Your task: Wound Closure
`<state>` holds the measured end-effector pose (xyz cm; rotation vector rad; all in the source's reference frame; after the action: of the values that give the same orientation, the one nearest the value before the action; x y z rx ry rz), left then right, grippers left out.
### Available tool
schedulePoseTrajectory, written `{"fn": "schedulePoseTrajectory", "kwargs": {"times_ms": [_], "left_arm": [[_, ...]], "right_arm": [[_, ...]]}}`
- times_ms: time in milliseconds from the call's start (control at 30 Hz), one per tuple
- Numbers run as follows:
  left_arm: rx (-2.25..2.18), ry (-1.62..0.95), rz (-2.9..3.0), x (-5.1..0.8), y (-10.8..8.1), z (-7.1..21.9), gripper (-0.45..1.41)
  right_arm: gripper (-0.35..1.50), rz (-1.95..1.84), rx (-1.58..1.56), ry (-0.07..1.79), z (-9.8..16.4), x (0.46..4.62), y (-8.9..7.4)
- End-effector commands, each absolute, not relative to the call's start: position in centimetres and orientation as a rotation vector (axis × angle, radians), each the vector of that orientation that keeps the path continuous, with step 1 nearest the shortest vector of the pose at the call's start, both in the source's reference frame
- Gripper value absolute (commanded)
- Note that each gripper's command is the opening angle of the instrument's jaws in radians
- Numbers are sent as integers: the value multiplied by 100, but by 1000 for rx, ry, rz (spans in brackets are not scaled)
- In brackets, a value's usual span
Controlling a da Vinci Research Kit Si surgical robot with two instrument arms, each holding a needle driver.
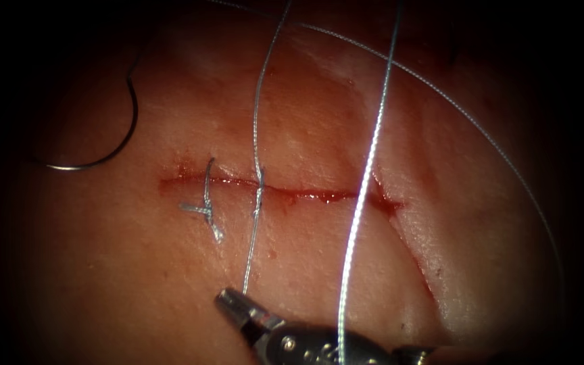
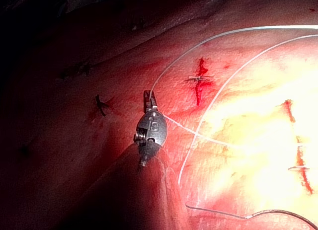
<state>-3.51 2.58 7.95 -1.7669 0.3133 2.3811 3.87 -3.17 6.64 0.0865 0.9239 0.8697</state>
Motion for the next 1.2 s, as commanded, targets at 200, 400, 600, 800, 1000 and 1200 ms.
{"fn": "schedulePoseTrajectory", "kwargs": {"times_ms": [200, 400, 600, 800, 1000, 1200], "left_arm": [[-1841, 255, 2346, -359, 248, 756, -45], [-1915, 244, 2276, -353, 230, 707, -45], [-1982, 240, 2189, -340, 204, 659, -45], [-2036, 254, 2129, -326, 160, 628, -45], [-2071, 222, 2065, -311, 111, 612, -45], [-2068, 210, 2034, -299, 75, 604, -45]], "right_arm": [[83, 860, 112, 958, 646, 377, -326], [106, 831, 153, 972, 616, 347, -326], [108, 717, 218, 1028, 595, 324, -301], [103, 645, 234, 1049, 599, 324, -249], [88, 630, 244, 1062, 636, 344, -200], [61, 598, 238, 1078, 673, 375, -168]]}}
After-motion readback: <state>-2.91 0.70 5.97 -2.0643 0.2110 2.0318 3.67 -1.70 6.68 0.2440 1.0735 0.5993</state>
